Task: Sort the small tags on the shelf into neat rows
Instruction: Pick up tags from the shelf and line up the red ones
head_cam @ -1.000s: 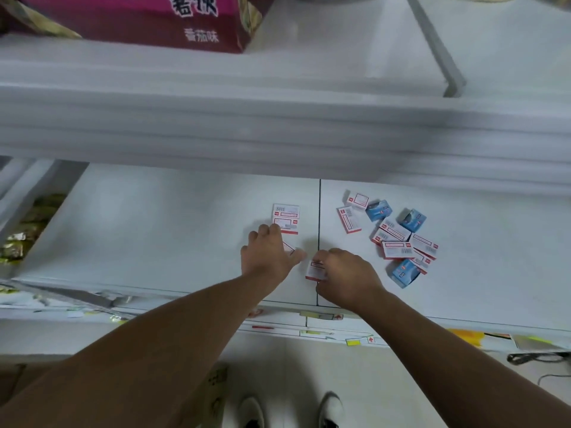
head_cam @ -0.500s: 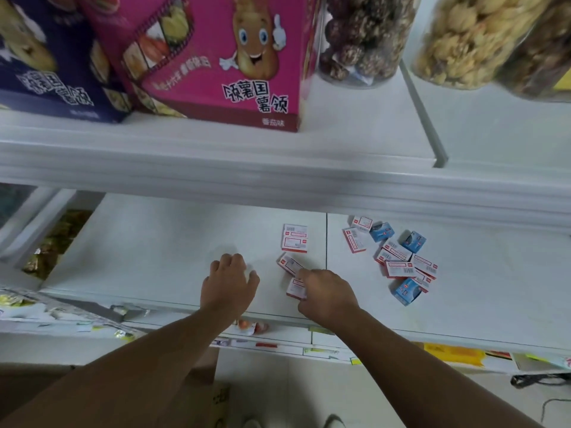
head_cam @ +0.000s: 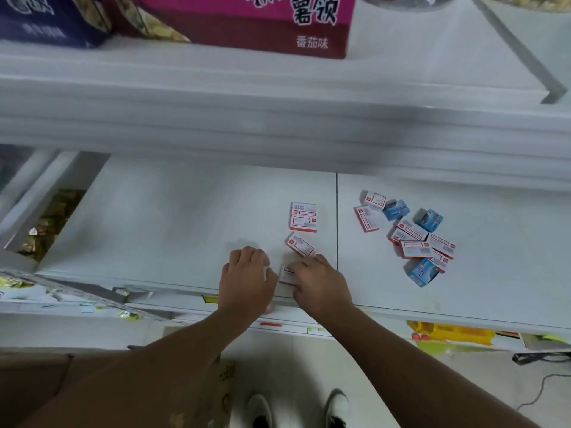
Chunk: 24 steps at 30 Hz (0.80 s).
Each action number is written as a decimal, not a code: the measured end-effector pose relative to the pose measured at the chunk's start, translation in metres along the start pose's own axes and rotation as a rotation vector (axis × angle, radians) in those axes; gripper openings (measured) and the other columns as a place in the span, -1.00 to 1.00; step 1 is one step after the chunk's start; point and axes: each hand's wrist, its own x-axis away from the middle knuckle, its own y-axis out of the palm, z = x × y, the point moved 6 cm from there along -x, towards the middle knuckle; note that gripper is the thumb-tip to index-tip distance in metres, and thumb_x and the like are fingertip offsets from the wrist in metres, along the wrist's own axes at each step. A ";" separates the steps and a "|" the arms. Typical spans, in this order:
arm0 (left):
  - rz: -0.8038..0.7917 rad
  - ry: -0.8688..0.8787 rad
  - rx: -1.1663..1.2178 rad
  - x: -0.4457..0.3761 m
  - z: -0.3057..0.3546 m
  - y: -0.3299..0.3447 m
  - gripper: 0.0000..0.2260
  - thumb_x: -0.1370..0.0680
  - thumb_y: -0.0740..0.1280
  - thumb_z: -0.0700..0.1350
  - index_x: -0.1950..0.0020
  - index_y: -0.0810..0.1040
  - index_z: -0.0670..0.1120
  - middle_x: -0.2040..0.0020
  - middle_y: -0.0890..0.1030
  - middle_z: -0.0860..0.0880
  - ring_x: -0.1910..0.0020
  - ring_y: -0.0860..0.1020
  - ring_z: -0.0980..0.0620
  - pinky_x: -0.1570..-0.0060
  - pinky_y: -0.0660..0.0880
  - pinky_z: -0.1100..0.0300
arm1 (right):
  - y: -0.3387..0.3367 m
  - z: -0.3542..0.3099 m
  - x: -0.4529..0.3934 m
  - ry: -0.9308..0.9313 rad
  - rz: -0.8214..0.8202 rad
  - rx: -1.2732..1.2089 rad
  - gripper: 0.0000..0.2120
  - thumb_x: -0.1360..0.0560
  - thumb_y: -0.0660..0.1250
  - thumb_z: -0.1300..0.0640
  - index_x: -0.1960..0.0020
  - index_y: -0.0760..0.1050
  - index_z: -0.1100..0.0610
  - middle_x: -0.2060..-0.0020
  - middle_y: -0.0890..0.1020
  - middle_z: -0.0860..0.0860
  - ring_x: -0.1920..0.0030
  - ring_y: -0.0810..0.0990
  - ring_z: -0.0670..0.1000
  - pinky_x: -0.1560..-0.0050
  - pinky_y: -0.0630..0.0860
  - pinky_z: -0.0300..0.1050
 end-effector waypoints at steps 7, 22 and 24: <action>-0.092 -0.169 0.370 0.021 0.005 0.004 -0.78 -0.68 0.33 -0.06 -0.32 0.54 0.03 -0.29 0.55 0.09 -0.22 0.50 0.09 -0.20 0.49 0.23 | -0.004 0.019 0.029 0.227 0.176 -0.300 -0.67 -0.65 0.25 -0.10 -0.34 0.56 -0.01 -0.30 0.61 -0.08 -0.22 0.58 -0.01 -0.17 0.63 -0.10; -0.170 -0.592 1.144 0.043 0.039 0.034 -0.52 -0.72 0.08 0.30 -0.62 0.35 0.21 -0.53 0.45 0.26 -0.52 0.41 0.10 -0.54 0.32 -0.07 | 0.028 -0.012 0.048 0.617 0.262 -1.452 -0.55 -0.78 0.04 -0.01 -0.66 0.18 -0.11 -0.58 0.33 -0.19 -0.56 0.28 -0.14 -0.58 0.18 -0.12; -0.170 -0.552 1.110 0.036 0.043 0.030 -0.50 -0.74 0.04 0.25 -0.66 0.28 0.15 -0.56 0.38 0.24 -0.50 0.35 0.19 -0.48 0.26 0.12 | 0.026 -0.013 0.041 0.625 0.275 -1.489 -0.55 -0.78 0.03 -0.04 -0.66 0.16 -0.12 -0.57 0.33 -0.20 -0.54 0.28 -0.16 -0.59 0.17 -0.08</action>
